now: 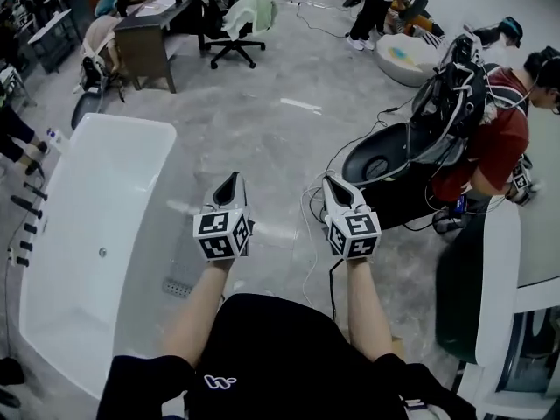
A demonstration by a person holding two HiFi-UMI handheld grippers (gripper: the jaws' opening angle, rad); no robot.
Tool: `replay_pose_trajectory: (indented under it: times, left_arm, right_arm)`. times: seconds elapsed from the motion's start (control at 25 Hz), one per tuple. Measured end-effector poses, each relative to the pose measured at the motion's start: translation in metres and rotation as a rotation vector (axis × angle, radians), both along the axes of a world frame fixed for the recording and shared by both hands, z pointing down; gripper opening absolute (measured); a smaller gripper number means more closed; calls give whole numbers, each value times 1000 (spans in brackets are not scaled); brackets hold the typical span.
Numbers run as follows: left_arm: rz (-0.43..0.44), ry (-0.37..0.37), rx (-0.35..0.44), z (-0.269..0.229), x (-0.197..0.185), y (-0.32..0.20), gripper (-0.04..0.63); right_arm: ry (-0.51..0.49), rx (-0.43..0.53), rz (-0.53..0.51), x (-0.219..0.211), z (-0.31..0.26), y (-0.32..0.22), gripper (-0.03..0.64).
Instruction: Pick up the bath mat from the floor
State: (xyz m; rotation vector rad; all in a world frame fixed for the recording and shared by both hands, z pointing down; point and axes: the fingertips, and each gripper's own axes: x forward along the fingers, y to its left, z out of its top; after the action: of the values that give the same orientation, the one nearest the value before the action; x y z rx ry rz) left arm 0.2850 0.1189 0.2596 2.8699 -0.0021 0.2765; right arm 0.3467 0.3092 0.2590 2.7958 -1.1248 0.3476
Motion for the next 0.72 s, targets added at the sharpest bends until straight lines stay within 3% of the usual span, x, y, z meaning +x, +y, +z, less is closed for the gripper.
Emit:
replay_pose_trajectory:
  times: [0.24, 0.36, 0.48, 0.72]
  left_arm:
    - [-123, 8, 6, -15, 2, -72, 0]
    - [-257, 39, -30, -29, -14, -134, 0]
    - [-426, 107, -74, -43, -47, -193, 0]
    - [-673, 156, -24, -51, -136, -278, 0]
  right_arm:
    - [24, 19, -165, 28, -23, -102, 6]
    - [36, 27, -280, 34, -35, -173, 6]
    - [53, 0, -464, 15, -36, -259, 6]
    - [91, 39, -766, -59, -42, -400, 6]
